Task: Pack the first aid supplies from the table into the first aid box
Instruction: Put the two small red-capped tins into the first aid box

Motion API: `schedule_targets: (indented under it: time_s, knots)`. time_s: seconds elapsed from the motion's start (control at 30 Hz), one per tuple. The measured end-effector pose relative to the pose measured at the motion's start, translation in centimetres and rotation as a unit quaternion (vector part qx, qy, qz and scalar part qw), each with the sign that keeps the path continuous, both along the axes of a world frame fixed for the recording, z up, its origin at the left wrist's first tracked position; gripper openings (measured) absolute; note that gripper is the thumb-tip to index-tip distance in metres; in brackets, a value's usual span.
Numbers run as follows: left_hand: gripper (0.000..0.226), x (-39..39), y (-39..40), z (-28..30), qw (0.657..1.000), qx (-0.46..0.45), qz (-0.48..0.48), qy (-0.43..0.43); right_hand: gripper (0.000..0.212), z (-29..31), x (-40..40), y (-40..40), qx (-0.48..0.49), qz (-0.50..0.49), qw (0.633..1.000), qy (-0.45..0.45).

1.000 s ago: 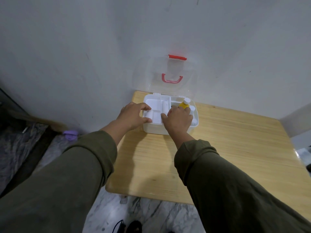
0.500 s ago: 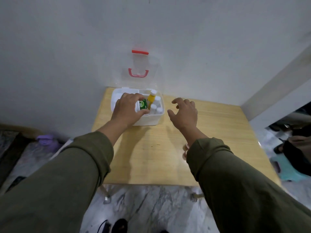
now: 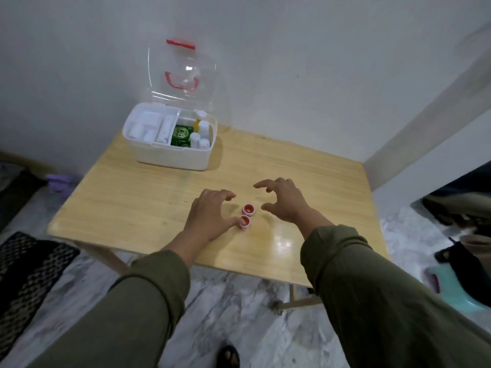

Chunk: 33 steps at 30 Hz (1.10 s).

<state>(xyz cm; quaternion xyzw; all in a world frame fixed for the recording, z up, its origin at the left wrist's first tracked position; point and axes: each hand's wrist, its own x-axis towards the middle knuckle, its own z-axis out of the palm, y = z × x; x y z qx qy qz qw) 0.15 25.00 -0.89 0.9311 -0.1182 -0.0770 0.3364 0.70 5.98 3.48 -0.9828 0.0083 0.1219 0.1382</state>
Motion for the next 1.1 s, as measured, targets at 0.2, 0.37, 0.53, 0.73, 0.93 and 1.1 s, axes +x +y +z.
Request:
schedule_targets:
  time_s: [0.2,0.37,0.53,0.73,0.93,1.1]
  knots:
    - [0.067,-2.5,-2.8,-2.1,0.997,0.020,0.066,0.042,0.053,-2.3,0.8,-1.3,-0.002,0.082,0.996,0.021]
    - [0.059,-2.9,-3.9,-2.9,0.994,0.026,0.099,0.049,0.050,-4.0,1.5,-1.1,0.001,0.130,0.991,0.029]
    - [0.046,-2.9,-4.1,-3.5,0.992,0.022,0.120,0.036,0.043,-4.9,1.8,-1.1,0.018,0.156,0.987,0.027]
    - [0.035,-2.8,-4.3,-3.7,0.991,0.015,0.130,0.016,0.036,-5.3,1.8,-1.3,0.037,0.147,0.988,0.015]
    - [0.036,-1.8,-3.5,-1.6,0.991,0.011,0.131,-0.011,0.036,-3.1,2.5,-1.9,0.036,0.132,0.991,-0.003]
    - [0.037,0.4,-1.5,2.2,0.988,0.009,0.135,-0.070,0.040,0.7,3.9,-1.5,0.037,0.132,0.990,-0.040]
